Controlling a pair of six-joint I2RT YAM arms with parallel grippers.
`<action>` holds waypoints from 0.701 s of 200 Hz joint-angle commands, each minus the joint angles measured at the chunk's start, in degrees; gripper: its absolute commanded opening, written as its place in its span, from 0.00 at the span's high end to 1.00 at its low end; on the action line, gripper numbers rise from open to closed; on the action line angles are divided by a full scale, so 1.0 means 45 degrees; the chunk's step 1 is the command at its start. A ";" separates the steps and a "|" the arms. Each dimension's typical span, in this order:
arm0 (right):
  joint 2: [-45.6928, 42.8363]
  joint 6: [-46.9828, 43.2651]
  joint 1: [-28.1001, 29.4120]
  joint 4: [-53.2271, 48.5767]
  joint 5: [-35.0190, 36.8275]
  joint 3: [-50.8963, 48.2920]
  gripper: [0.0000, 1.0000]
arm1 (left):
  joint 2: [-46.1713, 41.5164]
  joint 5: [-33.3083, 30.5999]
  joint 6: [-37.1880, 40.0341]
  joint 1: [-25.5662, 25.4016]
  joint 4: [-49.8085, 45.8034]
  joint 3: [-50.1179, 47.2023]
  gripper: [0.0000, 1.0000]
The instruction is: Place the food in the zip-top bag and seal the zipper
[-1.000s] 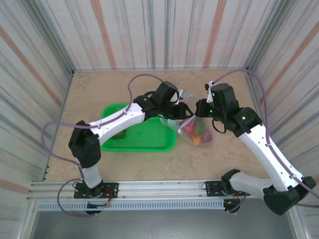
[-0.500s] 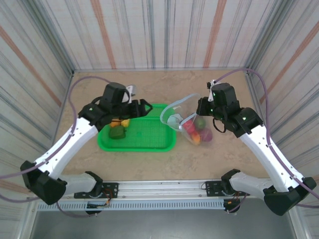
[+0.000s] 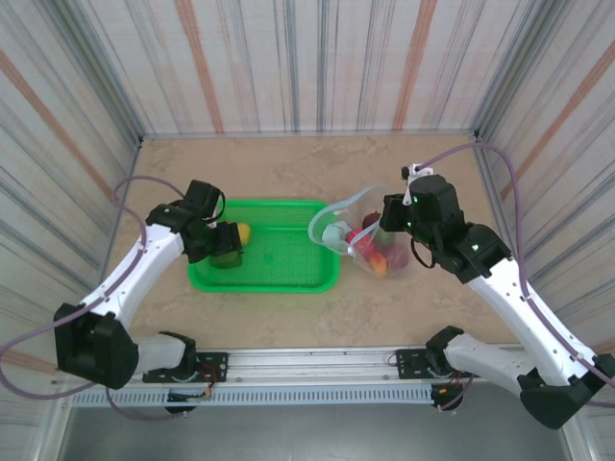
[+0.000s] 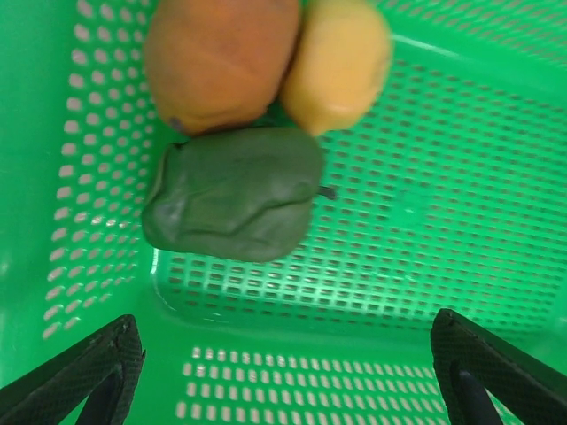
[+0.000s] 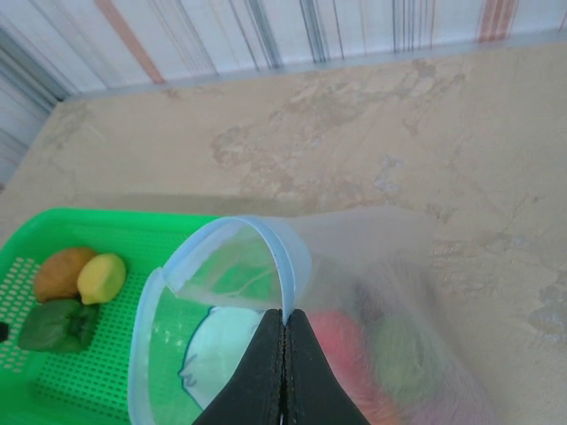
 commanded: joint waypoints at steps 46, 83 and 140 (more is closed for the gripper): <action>-0.0485 0.0360 0.0049 0.0744 -0.0334 -0.0745 1.00 | 0.1691 -0.0564 0.0825 0.0206 0.0424 -0.0030 0.08; -0.0513 0.0354 0.0034 0.1188 -0.0520 -0.1174 1.00 | 0.2385 -0.0653 0.0731 0.0264 0.0764 -0.0142 0.08; -0.0497 0.0281 -0.0201 0.1486 -0.0617 -0.1388 1.00 | 0.3547 -0.0426 0.0549 0.0262 0.1420 -0.0324 0.09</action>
